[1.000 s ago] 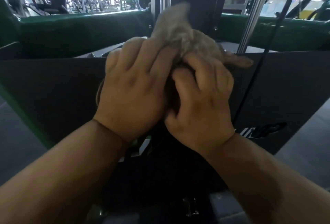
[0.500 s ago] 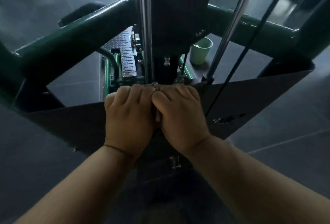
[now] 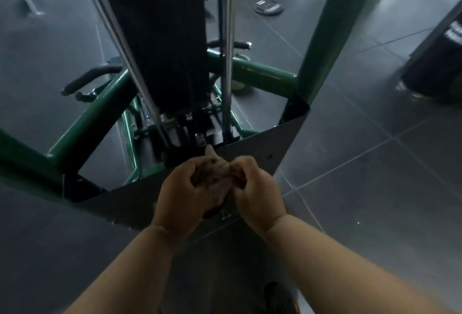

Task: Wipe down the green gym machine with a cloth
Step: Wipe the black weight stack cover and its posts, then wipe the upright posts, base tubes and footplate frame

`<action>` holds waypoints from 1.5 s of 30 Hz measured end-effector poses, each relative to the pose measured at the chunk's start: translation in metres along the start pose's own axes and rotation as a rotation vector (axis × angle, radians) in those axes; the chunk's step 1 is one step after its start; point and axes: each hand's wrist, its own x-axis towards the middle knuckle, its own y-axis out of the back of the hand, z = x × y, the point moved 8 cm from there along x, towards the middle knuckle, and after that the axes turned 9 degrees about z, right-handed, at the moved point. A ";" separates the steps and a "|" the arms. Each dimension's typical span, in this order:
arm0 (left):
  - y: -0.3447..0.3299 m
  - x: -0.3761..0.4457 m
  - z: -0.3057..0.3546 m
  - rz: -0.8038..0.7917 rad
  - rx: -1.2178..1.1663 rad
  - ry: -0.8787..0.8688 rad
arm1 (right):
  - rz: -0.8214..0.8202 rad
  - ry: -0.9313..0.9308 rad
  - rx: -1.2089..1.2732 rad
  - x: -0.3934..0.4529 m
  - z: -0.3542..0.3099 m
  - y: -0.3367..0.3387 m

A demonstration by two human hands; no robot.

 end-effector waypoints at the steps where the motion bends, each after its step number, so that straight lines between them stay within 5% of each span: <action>1: -0.008 -0.002 0.007 -0.020 -0.005 0.017 | 0.017 -0.059 0.010 -0.002 0.005 0.019; 10: -0.102 0.022 0.075 -0.081 0.273 -0.111 | 0.217 -0.171 -0.007 0.041 0.053 0.166; 16: -0.171 0.047 0.095 -0.035 0.230 0.031 | 0.150 -0.225 0.043 0.096 0.106 0.223; 24: -0.224 0.080 0.121 -0.022 0.284 0.113 | 0.075 -0.384 0.171 0.160 0.159 0.248; 37: -0.237 0.158 0.118 -0.161 0.444 0.184 | 0.162 -0.483 0.294 0.243 0.154 0.280; 45: -0.236 0.167 0.130 -0.077 0.390 0.273 | 0.079 -0.464 0.307 0.295 0.160 0.282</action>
